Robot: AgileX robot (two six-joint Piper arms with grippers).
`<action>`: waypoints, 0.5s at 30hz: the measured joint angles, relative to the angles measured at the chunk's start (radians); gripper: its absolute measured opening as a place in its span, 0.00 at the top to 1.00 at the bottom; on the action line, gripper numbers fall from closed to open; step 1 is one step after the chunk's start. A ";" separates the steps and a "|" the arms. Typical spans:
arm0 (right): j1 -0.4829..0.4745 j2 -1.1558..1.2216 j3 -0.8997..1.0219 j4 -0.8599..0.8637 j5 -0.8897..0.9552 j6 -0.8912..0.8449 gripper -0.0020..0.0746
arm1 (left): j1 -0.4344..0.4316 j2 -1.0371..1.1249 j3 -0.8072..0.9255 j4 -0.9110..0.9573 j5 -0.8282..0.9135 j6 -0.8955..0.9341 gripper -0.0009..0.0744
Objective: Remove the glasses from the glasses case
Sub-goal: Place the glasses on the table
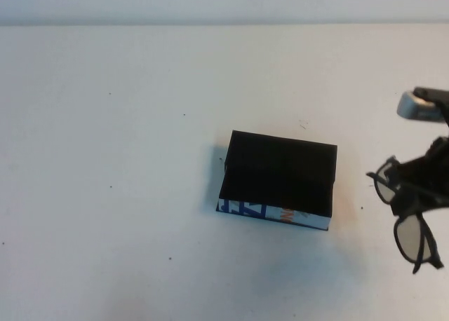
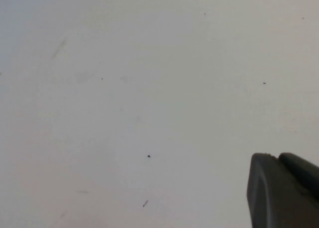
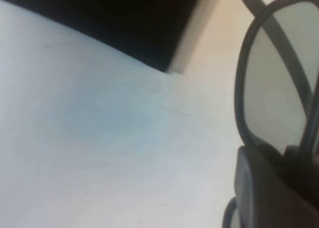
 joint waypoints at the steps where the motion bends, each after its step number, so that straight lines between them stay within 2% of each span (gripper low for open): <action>1: -0.002 -0.013 0.049 -0.003 -0.043 0.011 0.89 | 0.000 0.000 0.000 0.000 0.000 0.000 0.99; 6: -0.004 -0.001 0.248 -0.010 -0.248 0.030 0.89 | 0.000 0.000 0.000 0.000 0.000 0.000 0.99; 12: -0.004 0.050 0.269 -0.001 -0.355 0.030 0.89 | 0.000 0.000 0.000 0.000 0.000 0.000 0.99; 15: -0.004 0.055 0.269 0.003 -0.389 0.030 0.84 | 0.000 0.000 0.000 0.000 0.000 0.000 0.99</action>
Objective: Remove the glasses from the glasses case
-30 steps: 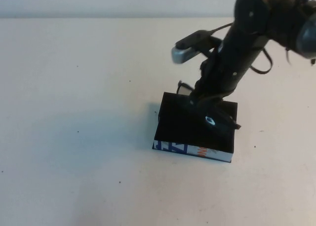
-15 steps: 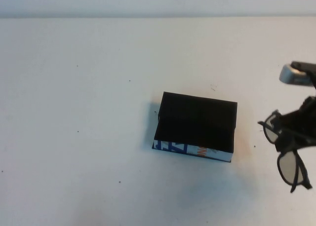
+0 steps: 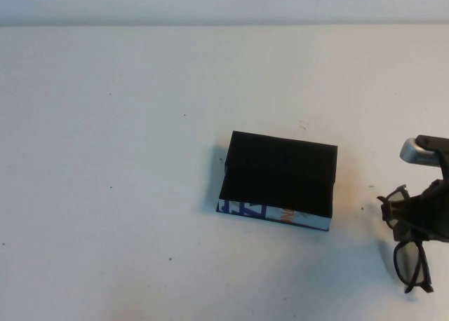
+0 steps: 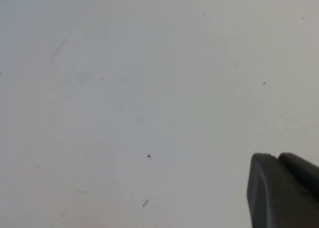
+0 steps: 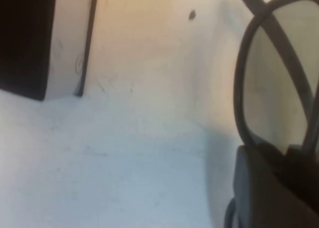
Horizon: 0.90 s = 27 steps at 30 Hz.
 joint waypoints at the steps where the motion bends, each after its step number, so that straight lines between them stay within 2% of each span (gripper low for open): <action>1: 0.000 0.000 0.000 0.000 -0.007 0.000 0.82 | 0.000 0.000 0.000 0.000 0.000 0.000 0.99; 6: 0.000 0.000 -0.004 0.000 -0.013 0.000 0.72 | 0.000 0.000 0.000 0.000 0.000 0.000 0.99; 13: -0.002 -0.046 -0.056 -0.027 0.093 0.000 0.71 | 0.000 0.000 0.000 0.000 0.000 0.000 0.99; 17: -0.002 -0.196 -0.059 -0.055 0.138 0.000 0.77 | 0.000 0.000 0.000 0.000 0.000 0.000 0.99; 23: -0.002 -0.565 -0.050 -0.061 0.087 0.000 0.96 | 0.000 0.000 0.000 0.000 0.000 0.000 0.99; 27: -0.002 -0.806 0.024 -0.061 0.048 0.000 0.99 | 0.000 0.000 0.000 0.000 0.000 0.000 0.99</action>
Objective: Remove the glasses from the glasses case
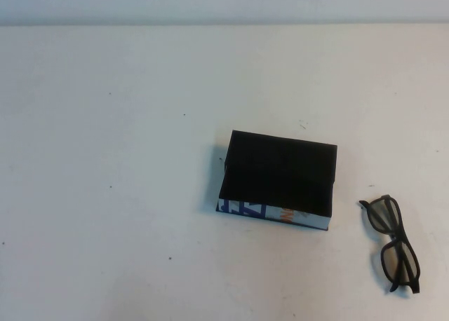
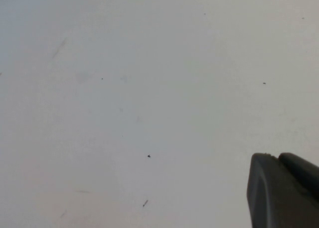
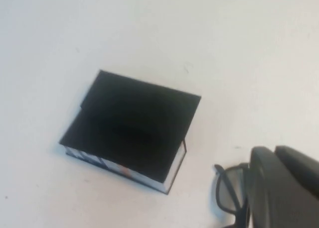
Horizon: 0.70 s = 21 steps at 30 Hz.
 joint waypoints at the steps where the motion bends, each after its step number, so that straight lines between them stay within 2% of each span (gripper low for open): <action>1: 0.000 -0.057 0.027 0.000 -0.006 0.000 0.99 | 0.000 0.000 0.000 0.000 0.000 0.000 0.99; 10: 0.000 -0.366 0.184 -0.003 -0.019 -0.002 1.00 | 0.000 0.000 0.000 0.000 0.000 0.000 0.99; 17: 0.000 -0.399 0.246 -0.019 0.053 -0.022 1.00 | 0.000 0.000 0.000 0.000 0.000 0.000 0.99; 21: 0.000 -0.407 0.302 -0.011 -0.019 -0.061 1.00 | 0.000 0.000 0.000 0.000 0.000 0.000 0.99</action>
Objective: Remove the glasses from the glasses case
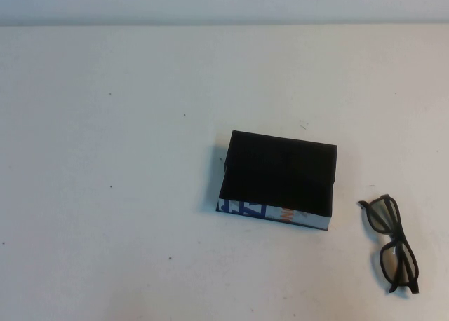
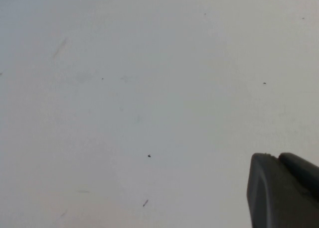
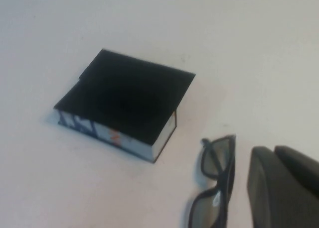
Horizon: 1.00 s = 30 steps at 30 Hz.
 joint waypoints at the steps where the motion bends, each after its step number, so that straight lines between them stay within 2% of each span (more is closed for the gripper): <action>1: 0.000 -0.008 0.019 -0.005 -0.049 -0.010 1.00 | 0.000 0.000 0.000 0.000 0.000 0.000 0.99; 9: 0.000 -0.082 0.260 -0.016 -0.482 -0.036 1.00 | 0.000 0.000 0.000 0.000 0.000 0.000 0.99; 12: 0.000 -0.153 0.380 -0.016 -0.532 -0.020 1.00 | 0.000 0.000 0.000 0.000 0.000 0.000 0.99; 17: -0.019 -0.268 0.503 -0.050 -0.519 0.064 1.00 | 0.000 0.000 0.000 0.000 0.000 0.000 0.99; 23: -0.081 -0.318 0.511 -0.094 -0.356 0.133 1.00 | 0.000 0.000 0.000 0.000 0.000 0.000 0.99; 30: -0.098 -0.329 0.511 -0.134 -0.335 0.160 1.00 | 0.000 0.000 0.000 0.000 0.000 0.000 0.99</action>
